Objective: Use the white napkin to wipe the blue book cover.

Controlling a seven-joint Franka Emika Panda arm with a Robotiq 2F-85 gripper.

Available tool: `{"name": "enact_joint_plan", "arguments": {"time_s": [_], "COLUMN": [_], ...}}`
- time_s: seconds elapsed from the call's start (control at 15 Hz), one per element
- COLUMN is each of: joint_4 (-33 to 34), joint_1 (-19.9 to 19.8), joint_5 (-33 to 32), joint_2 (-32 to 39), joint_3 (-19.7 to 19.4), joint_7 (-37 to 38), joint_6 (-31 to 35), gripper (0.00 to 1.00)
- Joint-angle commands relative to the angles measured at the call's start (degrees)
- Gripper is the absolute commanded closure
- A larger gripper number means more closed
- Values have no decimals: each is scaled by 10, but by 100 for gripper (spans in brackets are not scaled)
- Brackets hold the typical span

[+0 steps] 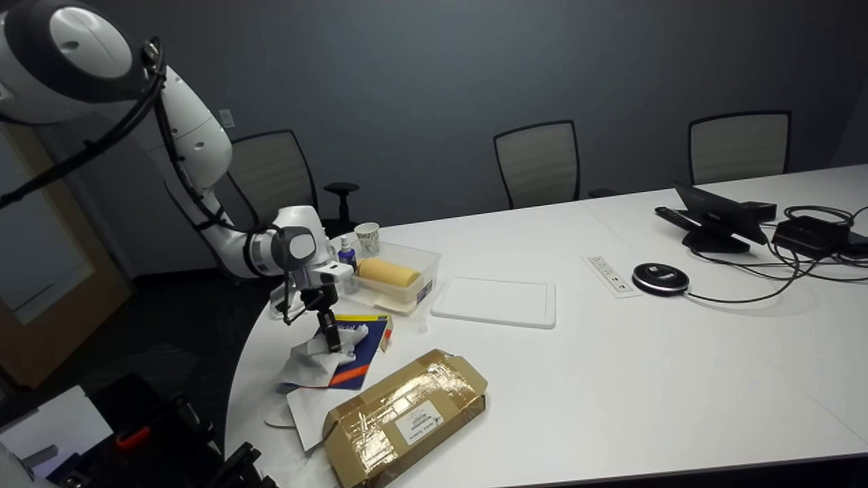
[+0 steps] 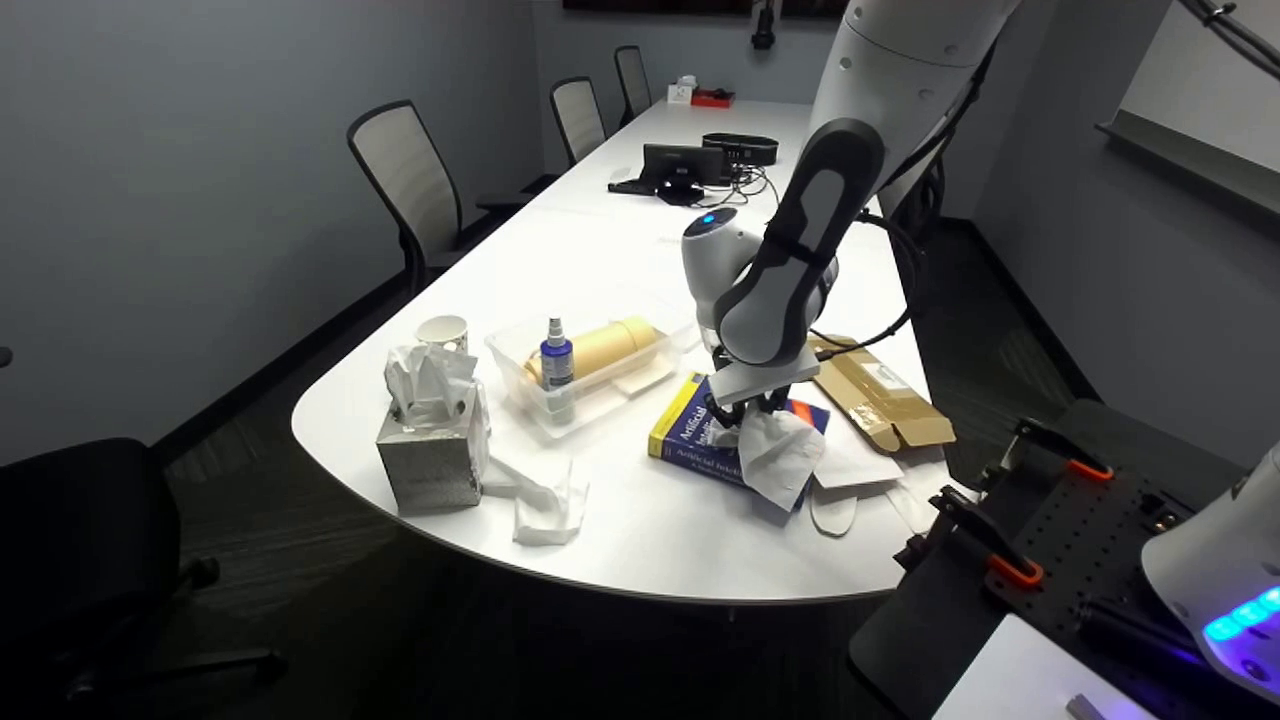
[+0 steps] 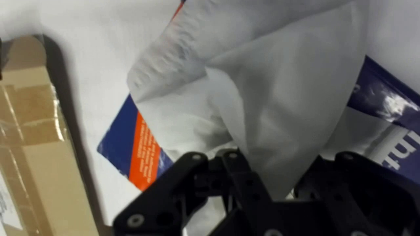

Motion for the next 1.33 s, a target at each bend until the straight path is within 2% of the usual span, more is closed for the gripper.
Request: {"name": "enact_joint_plan", "arguments": {"time_s": [0.0, 0.27, 0.47, 0.73, 1.07, 1.27], "joint_4": [-91, -141, -145, -135, -110, -62], "joint_1": [-11, -21, -27, -23, 17, 11], "joint_5": [12, 14, 10, 1, -44, -60], "joint_2": [-25, -47, -51, -64, -83, -64], "joint_3": [3, -4, -8, -10, -33, -16], "joint_7": [34, 57, 57, 50, 57, 36], "joint_6": [31, 45, 46, 36, 20, 8], "gripper": [97, 97, 97, 97, 97, 97]}}
